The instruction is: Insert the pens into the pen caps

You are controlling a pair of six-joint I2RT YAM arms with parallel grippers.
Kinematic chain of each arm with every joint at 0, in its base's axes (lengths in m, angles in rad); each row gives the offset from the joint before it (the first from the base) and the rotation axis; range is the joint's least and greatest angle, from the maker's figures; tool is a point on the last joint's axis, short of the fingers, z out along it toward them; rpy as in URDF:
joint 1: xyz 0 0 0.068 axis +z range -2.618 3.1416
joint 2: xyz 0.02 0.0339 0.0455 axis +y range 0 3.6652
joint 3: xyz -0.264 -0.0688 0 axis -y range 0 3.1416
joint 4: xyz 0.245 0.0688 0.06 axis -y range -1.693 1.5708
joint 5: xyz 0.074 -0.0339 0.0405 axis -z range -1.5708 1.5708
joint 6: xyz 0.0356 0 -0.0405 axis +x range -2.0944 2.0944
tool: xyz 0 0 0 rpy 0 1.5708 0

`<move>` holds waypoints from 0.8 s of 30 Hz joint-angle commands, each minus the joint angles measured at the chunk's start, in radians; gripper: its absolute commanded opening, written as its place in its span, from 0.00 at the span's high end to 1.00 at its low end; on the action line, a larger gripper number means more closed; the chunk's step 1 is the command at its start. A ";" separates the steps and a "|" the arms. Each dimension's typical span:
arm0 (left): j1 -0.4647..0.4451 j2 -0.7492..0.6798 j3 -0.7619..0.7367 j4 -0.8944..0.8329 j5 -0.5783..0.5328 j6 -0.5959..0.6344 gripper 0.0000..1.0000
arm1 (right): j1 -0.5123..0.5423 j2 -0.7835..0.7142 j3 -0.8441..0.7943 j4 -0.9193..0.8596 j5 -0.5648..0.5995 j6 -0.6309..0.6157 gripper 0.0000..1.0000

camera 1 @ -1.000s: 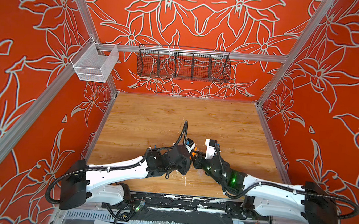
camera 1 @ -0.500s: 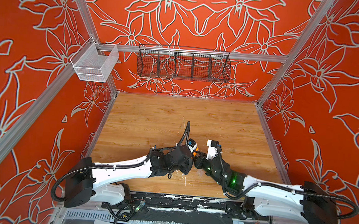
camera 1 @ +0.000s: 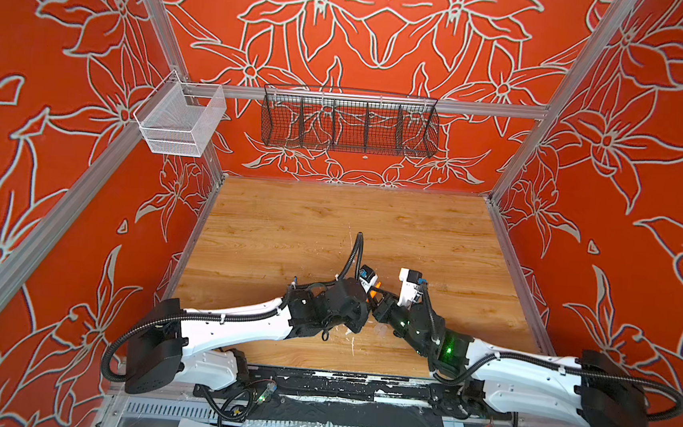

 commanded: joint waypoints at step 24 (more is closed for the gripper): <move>0.162 -0.132 -0.067 -0.189 -0.045 -0.059 1.00 | 0.011 -0.278 0.153 -0.724 0.129 -0.116 0.45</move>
